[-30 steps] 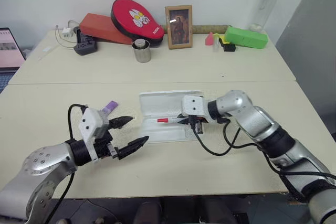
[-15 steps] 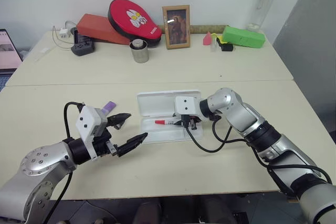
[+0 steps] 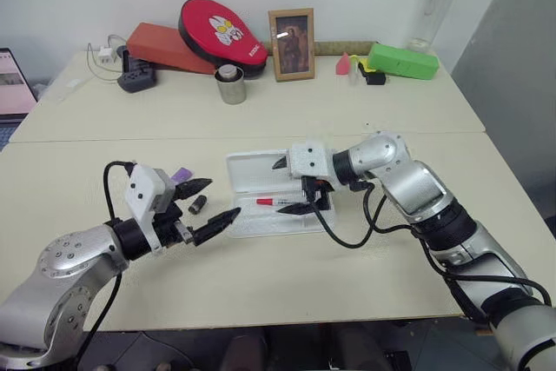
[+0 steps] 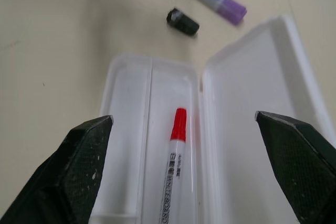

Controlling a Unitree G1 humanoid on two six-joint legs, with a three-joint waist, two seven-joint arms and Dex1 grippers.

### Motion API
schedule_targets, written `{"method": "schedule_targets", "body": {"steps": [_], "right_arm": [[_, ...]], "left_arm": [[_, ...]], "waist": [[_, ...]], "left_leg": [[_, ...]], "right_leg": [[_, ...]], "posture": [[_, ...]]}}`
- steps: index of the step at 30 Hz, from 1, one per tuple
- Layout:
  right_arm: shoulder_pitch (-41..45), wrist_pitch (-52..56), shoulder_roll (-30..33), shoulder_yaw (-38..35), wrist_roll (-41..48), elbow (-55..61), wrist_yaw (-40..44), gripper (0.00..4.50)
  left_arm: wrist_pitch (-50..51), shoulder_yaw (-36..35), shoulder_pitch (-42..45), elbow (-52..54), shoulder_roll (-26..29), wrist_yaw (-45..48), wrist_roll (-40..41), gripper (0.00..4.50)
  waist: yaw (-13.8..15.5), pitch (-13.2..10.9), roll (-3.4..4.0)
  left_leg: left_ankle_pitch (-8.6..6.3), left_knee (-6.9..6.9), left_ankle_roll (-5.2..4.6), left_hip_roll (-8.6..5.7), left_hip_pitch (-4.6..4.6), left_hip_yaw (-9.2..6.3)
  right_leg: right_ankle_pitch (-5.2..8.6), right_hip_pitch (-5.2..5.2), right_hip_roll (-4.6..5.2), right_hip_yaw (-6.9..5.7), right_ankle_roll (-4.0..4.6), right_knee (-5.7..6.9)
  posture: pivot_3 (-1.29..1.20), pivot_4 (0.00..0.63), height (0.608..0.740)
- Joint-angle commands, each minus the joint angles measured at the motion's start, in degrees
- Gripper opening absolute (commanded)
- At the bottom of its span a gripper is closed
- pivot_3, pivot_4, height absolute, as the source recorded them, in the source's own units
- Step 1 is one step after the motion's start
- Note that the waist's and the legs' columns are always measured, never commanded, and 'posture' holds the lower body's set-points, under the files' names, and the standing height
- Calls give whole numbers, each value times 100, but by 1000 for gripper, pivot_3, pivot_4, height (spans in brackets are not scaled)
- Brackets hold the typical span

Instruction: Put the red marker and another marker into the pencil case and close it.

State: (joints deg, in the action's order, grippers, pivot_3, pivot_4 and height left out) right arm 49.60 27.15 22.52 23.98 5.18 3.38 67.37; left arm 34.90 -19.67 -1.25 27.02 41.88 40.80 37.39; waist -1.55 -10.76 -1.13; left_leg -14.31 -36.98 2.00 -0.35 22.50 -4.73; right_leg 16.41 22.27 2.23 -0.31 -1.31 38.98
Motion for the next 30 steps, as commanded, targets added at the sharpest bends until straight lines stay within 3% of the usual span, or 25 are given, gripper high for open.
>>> {"method": "schedule_targets", "body": {"steps": [1,9,24,30], "right_arm": [[-89,618,10,-605,780,768,-5,4474],[-598,1573,143,-1083,1483,1541,-578,4474],[-828,1839,303,-1127,1672,1842,-1328,4474],[-837,1856,417,-1123,1767,1858,-1425,4500]], "left_arm": [[-143,-320,263,-643,177,-186,-302,4500],[-839,116,895,-3112,498,-21,-1370,4500],[-774,930,1703,-4578,452,337,-2056,4500],[-783,990,1723,-4678,388,461,-2144,3132]], "waist": [[0,0,0],[-3,-1,1],[-10,0,0],[-12,1,1]], "left_leg": [[0,0,0,1,-1,0],[0,3,-1,-2,-1,3],[0,2,-1,-1,0,2],[0,2,-1,-1,-3,3]], "right_leg": [[0,0,0,1,0,0],[0,3,-1,1,0,1],[0,5,3,0,0,3],[0,4,3,2,0,6]], "posture": [[0,150,740],[0,150,740],[0,150,740],[0,150,740]]}}
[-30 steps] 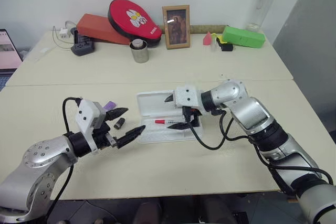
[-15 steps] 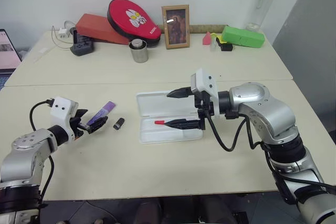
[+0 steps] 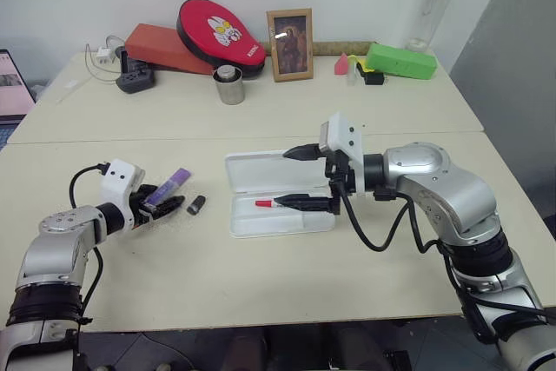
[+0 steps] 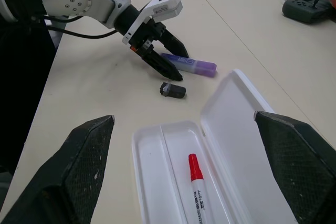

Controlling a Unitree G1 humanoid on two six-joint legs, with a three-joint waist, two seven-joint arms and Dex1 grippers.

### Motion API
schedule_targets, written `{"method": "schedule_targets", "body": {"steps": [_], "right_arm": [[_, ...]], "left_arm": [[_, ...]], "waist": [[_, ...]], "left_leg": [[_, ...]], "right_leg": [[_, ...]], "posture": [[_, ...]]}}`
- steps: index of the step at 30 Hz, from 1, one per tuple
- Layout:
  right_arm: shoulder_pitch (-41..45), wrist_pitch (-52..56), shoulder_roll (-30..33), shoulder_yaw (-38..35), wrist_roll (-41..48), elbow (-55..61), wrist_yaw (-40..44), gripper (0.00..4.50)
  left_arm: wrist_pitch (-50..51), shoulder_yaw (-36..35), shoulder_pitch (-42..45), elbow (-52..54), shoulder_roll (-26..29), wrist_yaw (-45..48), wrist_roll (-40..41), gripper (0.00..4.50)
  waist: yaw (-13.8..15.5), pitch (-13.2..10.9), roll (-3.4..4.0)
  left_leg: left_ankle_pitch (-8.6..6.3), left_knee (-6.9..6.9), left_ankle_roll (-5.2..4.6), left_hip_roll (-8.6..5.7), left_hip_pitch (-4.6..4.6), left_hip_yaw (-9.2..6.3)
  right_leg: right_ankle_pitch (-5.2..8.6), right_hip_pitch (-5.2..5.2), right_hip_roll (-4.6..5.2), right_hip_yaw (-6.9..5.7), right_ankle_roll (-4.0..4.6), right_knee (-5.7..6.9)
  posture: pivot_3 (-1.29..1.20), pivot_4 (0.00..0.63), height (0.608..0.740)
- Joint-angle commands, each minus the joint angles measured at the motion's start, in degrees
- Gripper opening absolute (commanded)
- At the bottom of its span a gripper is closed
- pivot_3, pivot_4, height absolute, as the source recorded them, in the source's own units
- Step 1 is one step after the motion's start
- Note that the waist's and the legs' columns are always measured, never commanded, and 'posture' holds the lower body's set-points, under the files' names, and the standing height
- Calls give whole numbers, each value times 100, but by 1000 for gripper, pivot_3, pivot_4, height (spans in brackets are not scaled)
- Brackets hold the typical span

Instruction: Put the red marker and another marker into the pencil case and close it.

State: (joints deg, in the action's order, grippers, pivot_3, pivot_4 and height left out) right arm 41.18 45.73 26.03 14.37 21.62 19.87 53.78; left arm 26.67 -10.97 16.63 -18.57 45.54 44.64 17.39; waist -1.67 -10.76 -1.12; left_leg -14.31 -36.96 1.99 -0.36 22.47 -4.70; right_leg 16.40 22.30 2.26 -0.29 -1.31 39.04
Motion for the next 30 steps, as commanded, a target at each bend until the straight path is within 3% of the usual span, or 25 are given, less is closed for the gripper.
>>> {"method": "schedule_targets", "body": {"steps": [1,10,16,22,27,30], "right_arm": [[8,-2,78,-158,136,210,-78,4500],[55,-55,139,-129,192,161,-77,4500],[-53,-42,339,-372,390,198,9,4500],[-567,-18,1021,-1032,1072,588,477,4500],[-1087,9,1713,-1406,1276,660,693,4500],[-1182,-15,1847,-1485,1311,682,605,4500]], "left_arm": [[35,126,-70,-126,17,80,-152,2976],[-109,93,-130,-173,2,-7,-251,1208],[-321,-147,-195,-67,145,-229,-296,1205],[-192,-448,-846,2086,408,541,397,1205],[759,-667,-1700,4221,1216,1386,1232,1205],[803,-174,-1459,4602,1366,1367,1112,1205]], "waist": [[0,0,0],[0,0,1],[0,0,1],[2,-1,-3],[11,-3,-1],[11,-7,6]], "left_leg": [[0,0,0,0,0,0],[0,0,0,0,-1,1],[0,0,0,2,-2,1],[-1,1,0,3,15,2],[-1,0,0,1,23,-3],[-1,1,0,-1,8,12]], "right_leg": [[0,0,0,0,0,0],[0,0,1,2,0,0],[0,0,1,2,0,0],[0,7,8,5,1,-9],[0,5,15,17,1,-16],[0,0,13,24,1,-11]], "posture": [[0,150,740],[0,150,740],[0,150,740],[0,150,740],[0,150,740],[0,150,740]]}}
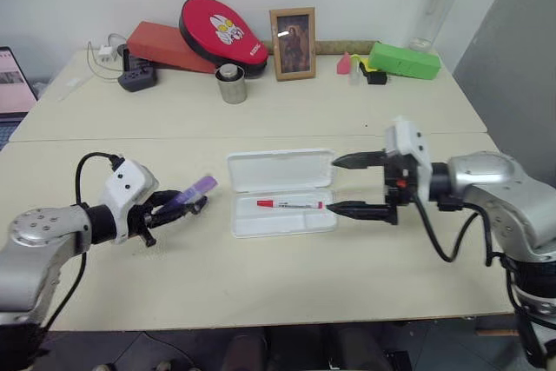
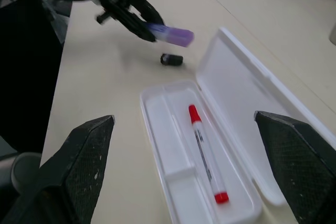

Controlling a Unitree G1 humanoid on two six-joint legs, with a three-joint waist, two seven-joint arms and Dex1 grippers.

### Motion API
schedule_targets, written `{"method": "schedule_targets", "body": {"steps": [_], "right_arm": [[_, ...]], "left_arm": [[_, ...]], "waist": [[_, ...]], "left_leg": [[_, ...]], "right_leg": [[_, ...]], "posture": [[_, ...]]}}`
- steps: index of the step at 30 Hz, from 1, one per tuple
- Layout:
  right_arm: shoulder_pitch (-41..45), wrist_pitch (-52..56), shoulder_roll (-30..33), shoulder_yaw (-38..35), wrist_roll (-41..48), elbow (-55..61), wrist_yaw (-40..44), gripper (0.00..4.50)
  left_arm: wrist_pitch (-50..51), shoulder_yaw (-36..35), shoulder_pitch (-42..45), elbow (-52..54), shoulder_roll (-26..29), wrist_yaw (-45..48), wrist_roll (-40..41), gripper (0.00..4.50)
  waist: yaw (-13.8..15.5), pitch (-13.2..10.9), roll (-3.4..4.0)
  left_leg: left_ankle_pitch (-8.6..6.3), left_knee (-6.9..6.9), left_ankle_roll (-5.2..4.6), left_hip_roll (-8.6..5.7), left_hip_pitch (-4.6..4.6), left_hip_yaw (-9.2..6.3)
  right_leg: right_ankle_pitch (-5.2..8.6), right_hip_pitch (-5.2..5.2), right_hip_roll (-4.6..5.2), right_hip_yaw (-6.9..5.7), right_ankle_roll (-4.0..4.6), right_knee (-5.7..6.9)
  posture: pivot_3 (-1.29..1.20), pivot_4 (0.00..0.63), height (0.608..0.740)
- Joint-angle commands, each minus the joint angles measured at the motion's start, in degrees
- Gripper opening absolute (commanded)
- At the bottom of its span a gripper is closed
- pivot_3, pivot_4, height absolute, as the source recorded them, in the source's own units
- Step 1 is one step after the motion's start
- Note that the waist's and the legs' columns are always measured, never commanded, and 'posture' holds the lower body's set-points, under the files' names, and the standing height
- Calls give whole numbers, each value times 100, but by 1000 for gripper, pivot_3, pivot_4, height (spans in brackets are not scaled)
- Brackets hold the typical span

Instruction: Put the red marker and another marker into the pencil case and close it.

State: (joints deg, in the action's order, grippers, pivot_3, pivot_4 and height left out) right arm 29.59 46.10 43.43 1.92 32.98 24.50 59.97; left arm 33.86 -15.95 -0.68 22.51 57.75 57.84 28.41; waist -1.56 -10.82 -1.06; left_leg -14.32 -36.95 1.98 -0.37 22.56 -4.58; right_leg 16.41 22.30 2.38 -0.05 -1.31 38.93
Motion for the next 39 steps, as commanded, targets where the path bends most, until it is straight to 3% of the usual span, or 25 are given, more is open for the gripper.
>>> {"method": "schedule_targets", "body": {"steps": [1,7,12,24,39], "right_arm": [[-32,-55,120,-251,182,220,-35,4500],[-160,-54,72,-203,133,323,-305,4500],[-281,30,118,-235,159,491,-491,4500],[-599,280,186,-467,399,894,-960,4500],[-655,283,188,-450,538,969,-1201,4500]], "left_arm": [[86,438,352,528,150,17,-44,1205],[76,2331,1771,111,-618,-106,-790,1205],[-113,2860,2323,-320,-950,125,-995,1205],[-491,3352,2628,-879,-934,616,-1623,1205],[-756,3476,2866,-1180,-1016,895,-1993,1205]], "waist": [[-1,-1,2],[6,1,1],[-23,0,-1],[-6,0,-1],[-8,0,-1]], "left_leg": [[0,0,0,0,0,-2],[1,-4,-1,-1,3,9],[0,-3,-2,-1,16,10],[1,-8,-1,-2,18,5],[1,-9,-2,-3,18,4]], "right_leg": [[0,0,-3,0,0,1],[0,-6,-35,-25,-1,2],[1,6,-34,-22,-1,1],[2,1,-35,-39,1,3],[2,0,-35,-40,1,4]], "posture": [[0,150,740],[0,150,740],[0,150,740],[0,150,740],[0,150,740]]}}
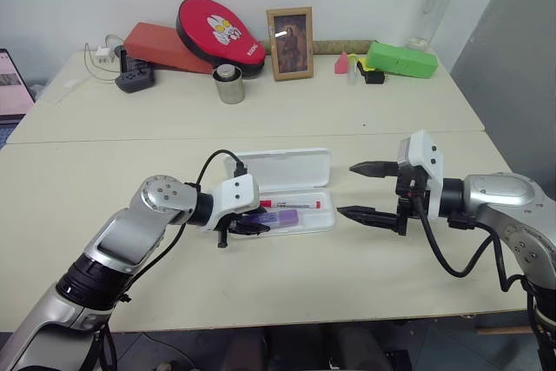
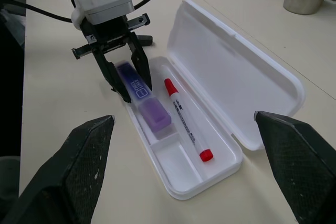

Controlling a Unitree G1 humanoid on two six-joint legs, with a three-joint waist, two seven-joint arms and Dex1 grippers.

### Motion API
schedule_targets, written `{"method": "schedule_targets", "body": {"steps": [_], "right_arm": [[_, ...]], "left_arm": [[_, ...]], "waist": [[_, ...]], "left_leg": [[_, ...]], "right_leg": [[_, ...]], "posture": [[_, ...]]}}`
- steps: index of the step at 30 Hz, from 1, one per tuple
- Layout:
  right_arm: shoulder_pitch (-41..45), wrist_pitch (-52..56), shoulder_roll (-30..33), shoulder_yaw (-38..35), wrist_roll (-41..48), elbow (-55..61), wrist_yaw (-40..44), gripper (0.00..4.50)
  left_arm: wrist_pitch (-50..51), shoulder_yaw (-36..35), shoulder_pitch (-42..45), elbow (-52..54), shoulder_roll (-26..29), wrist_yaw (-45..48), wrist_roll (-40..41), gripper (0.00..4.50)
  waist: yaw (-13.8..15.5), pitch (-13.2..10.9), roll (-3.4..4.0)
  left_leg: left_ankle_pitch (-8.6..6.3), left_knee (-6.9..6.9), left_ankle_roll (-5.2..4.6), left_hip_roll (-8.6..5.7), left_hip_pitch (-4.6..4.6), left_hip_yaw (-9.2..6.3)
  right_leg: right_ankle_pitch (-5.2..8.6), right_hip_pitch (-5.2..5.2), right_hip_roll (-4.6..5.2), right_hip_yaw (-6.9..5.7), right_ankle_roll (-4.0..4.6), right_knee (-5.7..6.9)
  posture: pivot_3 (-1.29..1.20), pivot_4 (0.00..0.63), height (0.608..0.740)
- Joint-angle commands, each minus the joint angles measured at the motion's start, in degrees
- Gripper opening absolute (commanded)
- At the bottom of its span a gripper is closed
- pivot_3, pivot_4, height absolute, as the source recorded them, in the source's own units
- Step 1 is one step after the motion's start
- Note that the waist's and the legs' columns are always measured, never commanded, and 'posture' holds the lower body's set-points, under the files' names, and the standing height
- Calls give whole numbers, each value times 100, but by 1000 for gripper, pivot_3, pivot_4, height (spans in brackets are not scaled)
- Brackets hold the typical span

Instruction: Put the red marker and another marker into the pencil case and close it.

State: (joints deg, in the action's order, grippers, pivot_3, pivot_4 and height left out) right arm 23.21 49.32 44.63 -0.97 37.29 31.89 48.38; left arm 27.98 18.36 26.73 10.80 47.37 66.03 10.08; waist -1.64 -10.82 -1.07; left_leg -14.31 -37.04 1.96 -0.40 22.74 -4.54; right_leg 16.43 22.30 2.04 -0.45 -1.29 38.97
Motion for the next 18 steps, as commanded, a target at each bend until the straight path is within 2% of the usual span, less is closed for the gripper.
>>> {"method": "schedule_targets", "body": {"steps": [1,8,10,11,18], "right_arm": [[-19,-37,66,-164,110,228,-53,4500],[-87,-45,86,-174,148,279,-76,4500],[-103,-53,99,-175,155,289,-82,4500],[-108,-55,101,-176,163,289,-84,4500],[-117,-68,113,-176,197,303,-82,4500]], "left_arm": [[-149,34,140,-30,3,81,-153,1205],[-92,12,252,-121,-79,187,-154,1205],[-71,0,270,-123,-81,215,-140,1906],[-36,-15,274,-117,-89,233,-110,1955],[31,-37,280,-94,-121,295,-85,3355]], "waist": [[0,0,0],[0,0,0],[1,0,0],[1,0,0],[0,0,0]], "left_leg": [[0,0,0,0,0,0],[0,-1,0,0,0,0],[0,-1,0,0,0,-1],[0,-1,0,0,1,-1],[0,-1,0,0,0,-1]], "right_leg": [[0,0,0,0,0,0],[0,-1,0,0,0,0],[0,0,0,-1,0,0],[0,0,0,-1,0,0],[0,0,0,-1,0,1]], "posture": [[0,150,740],[0,150,740],[0,150,740],[0,150,740],[0,150,740]]}}
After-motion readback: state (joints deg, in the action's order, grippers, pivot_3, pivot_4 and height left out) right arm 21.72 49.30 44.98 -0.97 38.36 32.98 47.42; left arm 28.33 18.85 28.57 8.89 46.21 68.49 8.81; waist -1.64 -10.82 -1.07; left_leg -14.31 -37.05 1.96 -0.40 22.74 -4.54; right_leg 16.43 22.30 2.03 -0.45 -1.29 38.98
